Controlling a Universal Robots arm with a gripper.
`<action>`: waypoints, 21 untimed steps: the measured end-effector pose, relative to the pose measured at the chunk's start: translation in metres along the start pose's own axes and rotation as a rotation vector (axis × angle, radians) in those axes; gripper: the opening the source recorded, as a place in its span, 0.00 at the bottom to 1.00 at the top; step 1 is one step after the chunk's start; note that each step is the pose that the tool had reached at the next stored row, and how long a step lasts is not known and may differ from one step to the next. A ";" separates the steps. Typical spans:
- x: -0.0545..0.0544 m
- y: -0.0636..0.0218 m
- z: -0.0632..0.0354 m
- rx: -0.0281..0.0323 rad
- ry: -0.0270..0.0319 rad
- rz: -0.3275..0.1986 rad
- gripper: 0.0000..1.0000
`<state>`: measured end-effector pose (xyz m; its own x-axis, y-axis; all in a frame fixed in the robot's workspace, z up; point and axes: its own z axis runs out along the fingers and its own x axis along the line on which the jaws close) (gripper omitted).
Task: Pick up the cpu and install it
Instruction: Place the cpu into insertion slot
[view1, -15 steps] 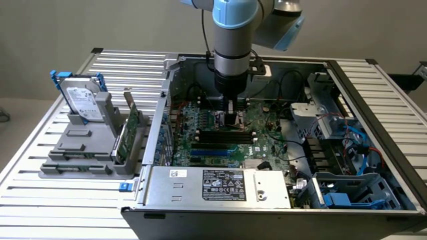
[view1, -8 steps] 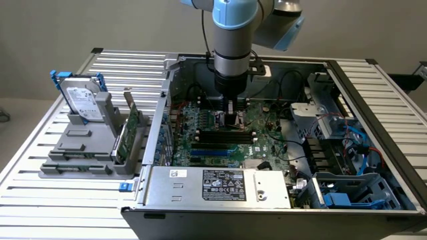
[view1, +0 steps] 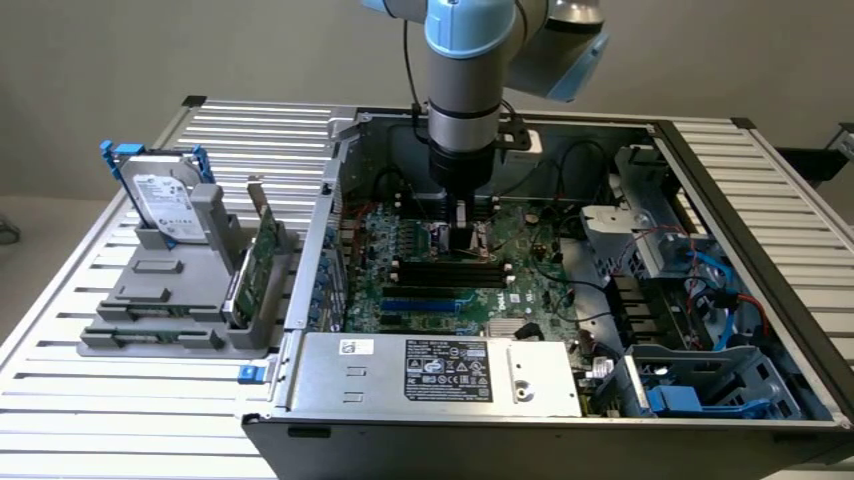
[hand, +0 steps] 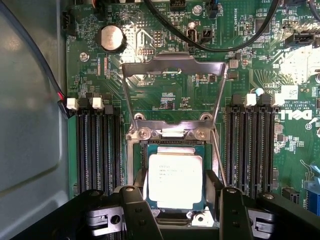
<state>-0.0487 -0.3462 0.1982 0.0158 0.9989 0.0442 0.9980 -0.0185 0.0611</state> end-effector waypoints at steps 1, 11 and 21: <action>0.000 0.0000 0.0002 -0.0001 -0.0005 -0.001 0.55; 0.003 -0.0002 0.0027 -0.0014 -0.0053 -0.006 0.55; 0.003 -0.0007 0.0030 -0.0015 -0.0048 -0.007 0.55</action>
<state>-0.0492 -0.3431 0.1952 0.0092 0.9992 0.0389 0.9980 -0.0116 0.0629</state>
